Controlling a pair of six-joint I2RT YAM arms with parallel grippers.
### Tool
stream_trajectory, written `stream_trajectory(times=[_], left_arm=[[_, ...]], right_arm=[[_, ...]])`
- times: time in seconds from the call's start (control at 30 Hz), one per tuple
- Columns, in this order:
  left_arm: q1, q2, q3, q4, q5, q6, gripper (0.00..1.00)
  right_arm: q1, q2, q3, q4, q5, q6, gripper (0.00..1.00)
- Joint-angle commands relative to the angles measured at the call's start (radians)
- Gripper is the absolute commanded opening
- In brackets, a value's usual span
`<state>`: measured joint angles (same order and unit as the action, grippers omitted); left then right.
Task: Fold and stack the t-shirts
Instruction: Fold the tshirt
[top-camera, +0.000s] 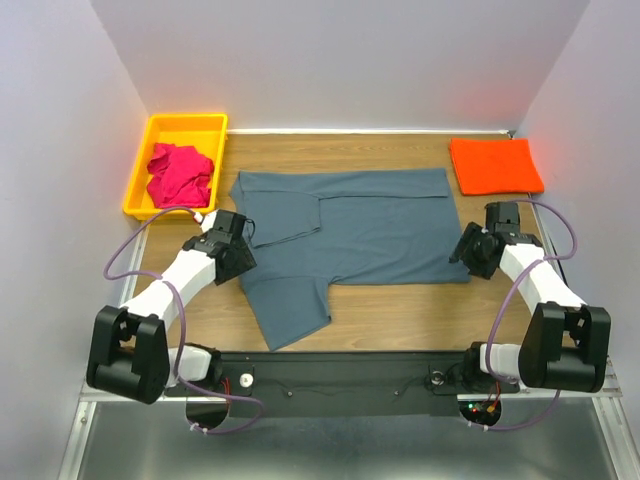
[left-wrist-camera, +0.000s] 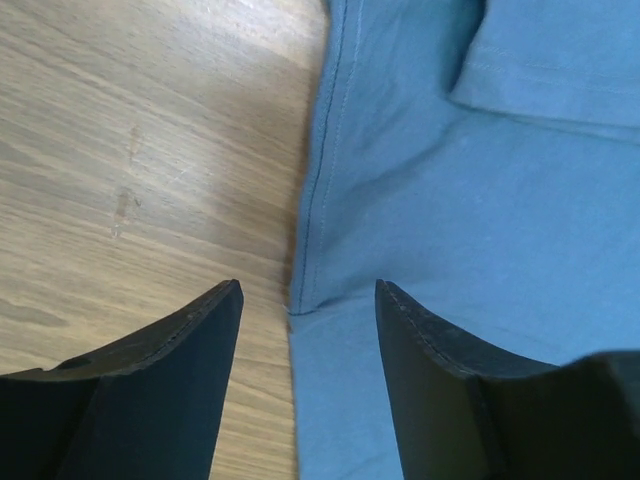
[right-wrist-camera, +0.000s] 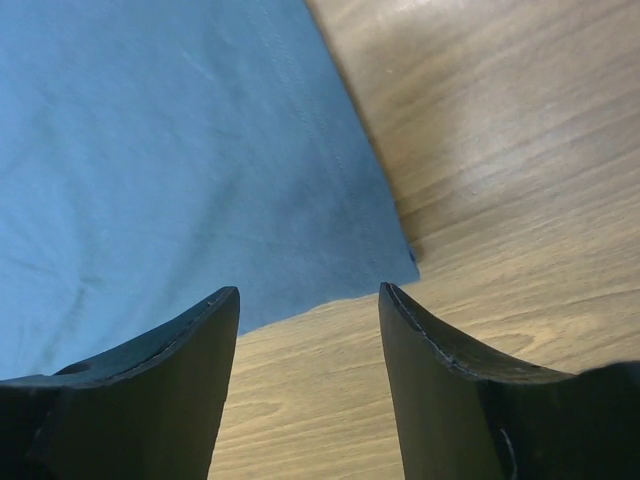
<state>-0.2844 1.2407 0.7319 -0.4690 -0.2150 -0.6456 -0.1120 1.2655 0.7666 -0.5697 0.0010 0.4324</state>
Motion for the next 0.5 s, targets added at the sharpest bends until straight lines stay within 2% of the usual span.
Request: stream_trajectory(times=[0.0,0.3,0.47], left_arm=[[0.002,0.016,-0.032,0.021,0.0,0.012,0.62],[0.001,0.103,-0.06,0.07,0.042,0.041,0.57],[0.001,0.121,-0.066,0.073,0.055,0.055,0.46]], right_arm=[[-0.011,-0.023,-0.001,0.014,0.034,0.014,0.63],[-0.012,0.001,-0.004,0.014,0.034,0.028,0.61],[-0.014,0.014,-0.01,0.016,0.039,0.028,0.6]])
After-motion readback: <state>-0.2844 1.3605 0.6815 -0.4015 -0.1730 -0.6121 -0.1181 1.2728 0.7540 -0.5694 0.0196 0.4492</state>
